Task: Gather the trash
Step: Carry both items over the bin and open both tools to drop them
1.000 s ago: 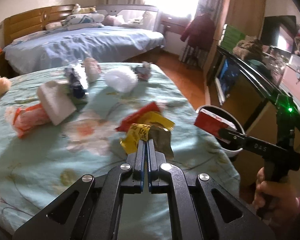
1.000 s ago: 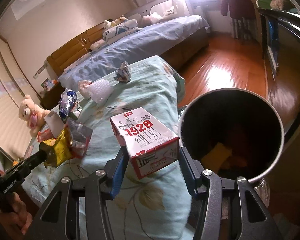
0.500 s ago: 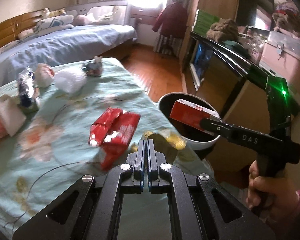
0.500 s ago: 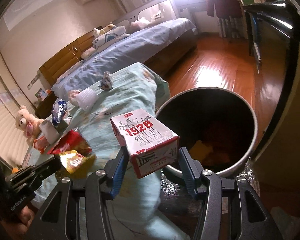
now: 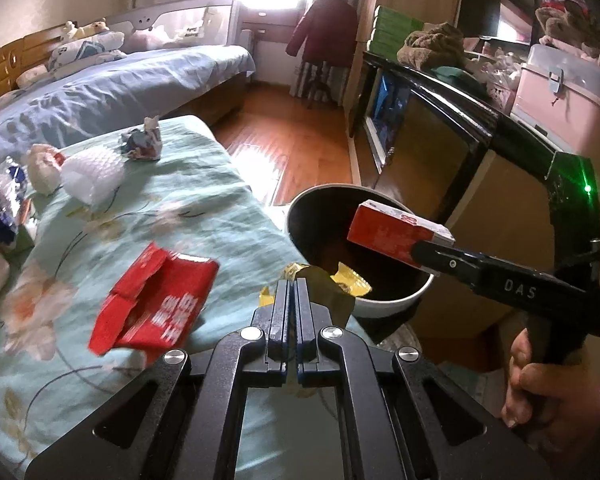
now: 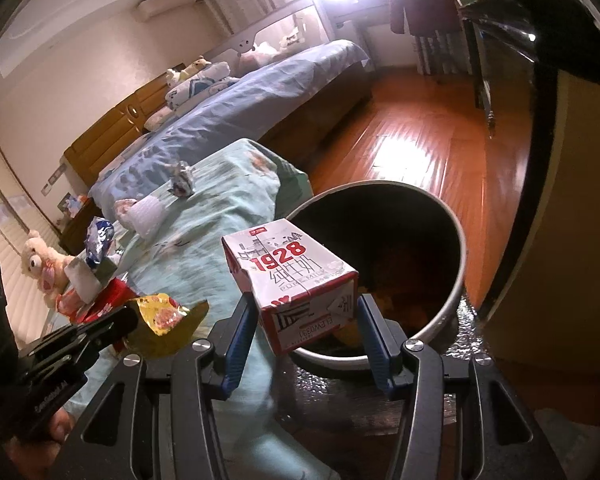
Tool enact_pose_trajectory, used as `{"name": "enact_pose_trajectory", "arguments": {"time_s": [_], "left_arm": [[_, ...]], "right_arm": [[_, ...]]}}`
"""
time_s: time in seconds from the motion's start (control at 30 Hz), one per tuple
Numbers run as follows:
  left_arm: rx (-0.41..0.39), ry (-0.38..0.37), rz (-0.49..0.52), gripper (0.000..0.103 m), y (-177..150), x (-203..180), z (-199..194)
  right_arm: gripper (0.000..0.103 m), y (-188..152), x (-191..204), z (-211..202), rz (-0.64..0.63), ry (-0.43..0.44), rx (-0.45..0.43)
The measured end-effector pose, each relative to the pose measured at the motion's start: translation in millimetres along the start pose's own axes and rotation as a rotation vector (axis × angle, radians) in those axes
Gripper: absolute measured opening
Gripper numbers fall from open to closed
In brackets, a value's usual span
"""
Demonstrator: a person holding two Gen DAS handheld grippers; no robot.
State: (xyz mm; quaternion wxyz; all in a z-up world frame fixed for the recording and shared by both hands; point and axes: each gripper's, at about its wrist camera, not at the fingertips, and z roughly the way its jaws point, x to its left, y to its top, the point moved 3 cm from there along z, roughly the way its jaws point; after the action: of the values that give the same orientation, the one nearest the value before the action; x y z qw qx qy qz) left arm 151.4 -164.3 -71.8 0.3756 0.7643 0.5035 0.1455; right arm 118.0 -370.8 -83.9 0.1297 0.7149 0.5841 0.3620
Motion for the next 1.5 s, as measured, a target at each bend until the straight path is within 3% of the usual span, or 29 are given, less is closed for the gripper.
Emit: {"name": "enact_pose_trajectory", "arguments": {"time_s": [0.6,1.33,1.43,1.5], "left_arm": [[0.000,-0.038,0.046,0.002,30,-33,26],[0.060,-0.034,0.082,0.002,44,-54,73],[0.074,-0.030,0.078,0.005,45,-55,78],[0.080,-0.023,0.075,0.023,44,-54,78]], "right_arm": [[0.051,4,-47,-1,0.052,-0.064,0.004],[0.048,26,-61,21,0.035,-0.116,0.011],[0.050,27,-62,23,0.049,-0.105,0.016],[0.051,27,-62,23,0.052,-0.097,0.016]]}}
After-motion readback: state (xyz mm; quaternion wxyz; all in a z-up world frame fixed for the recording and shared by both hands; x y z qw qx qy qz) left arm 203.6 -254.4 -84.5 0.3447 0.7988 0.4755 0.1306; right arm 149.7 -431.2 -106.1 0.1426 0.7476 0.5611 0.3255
